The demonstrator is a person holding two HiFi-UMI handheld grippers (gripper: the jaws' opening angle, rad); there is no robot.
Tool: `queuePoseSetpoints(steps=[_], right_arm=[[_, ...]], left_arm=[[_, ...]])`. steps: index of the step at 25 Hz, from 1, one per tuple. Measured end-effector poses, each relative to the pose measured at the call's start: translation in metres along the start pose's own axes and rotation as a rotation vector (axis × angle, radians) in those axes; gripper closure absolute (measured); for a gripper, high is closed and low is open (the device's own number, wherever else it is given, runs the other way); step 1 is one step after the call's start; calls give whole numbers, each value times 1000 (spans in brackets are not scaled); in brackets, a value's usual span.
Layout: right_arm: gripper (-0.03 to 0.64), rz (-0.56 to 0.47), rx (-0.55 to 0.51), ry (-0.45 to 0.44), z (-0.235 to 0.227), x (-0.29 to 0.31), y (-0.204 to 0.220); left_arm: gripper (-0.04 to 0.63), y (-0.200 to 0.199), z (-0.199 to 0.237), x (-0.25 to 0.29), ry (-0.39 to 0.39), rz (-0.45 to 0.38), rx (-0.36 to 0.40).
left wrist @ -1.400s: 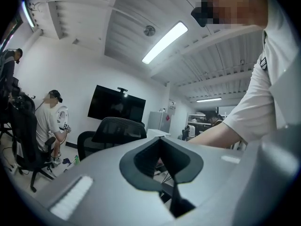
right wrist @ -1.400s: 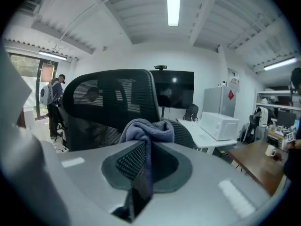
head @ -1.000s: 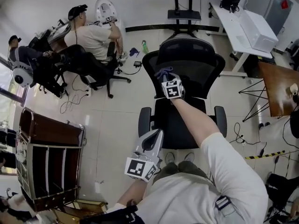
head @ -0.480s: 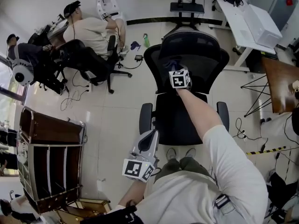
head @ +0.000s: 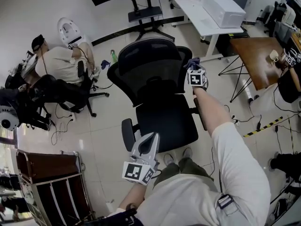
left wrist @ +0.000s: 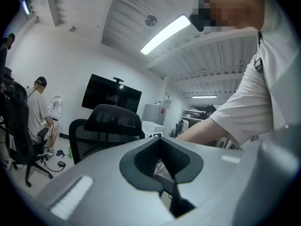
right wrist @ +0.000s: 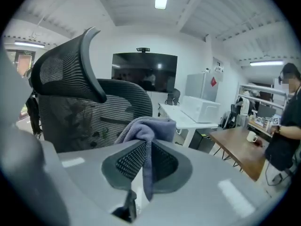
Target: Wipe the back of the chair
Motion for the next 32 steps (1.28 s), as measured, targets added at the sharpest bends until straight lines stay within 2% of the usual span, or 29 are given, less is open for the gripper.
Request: queuePoseSetpoints(steps=[3, 6, 9, 13, 15, 17, 20, 24, 28, 32], right_arm=[[583, -7, 18, -34, 15, 14, -25], [583, 14, 23, -71, 68, 17, -20], [583, 1, -1, -224, 166, 14, 14], [583, 59, -111, -428, 310, -8, 78], [583, 79, -142, -522, 362, 1, 101], [583, 101, -163, -572, 388, 23, 119], [583, 134, -181, -574, 398, 65, 131], [583, 147, -177, -543, 397, 93, 121], [583, 130, -166, -478, 367, 101, 96], [583, 116, -139, -362, 281, 89, 87]], left_arm=[[497, -11, 19, 22, -4, 26, -17], [497, -17, 42, 16, -34, 33, -24], [497, -11, 45, 2, -74, 27, -20], [495, -11, 41, -21, -139, 4, -7], [495, -5, 50, -24, -190, 12, -2], [495, 6, 61, -25, -241, 35, -2], [495, 28, 87, -33, -309, 79, -16], [495, 47, 117, -42, -361, 128, -43], [495, 38, 133, -28, -318, 118, -51], [495, 22, 115, -11, -236, 81, -63]])
Point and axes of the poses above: the fingertips, and each gripper's own axes: x forward along the fingers, z to its left, y out of its underside, the point moved 3 cm from there along -x, backward along the fingers, and after that the axes turned 13 degrees about x, right-handed, at the moved point
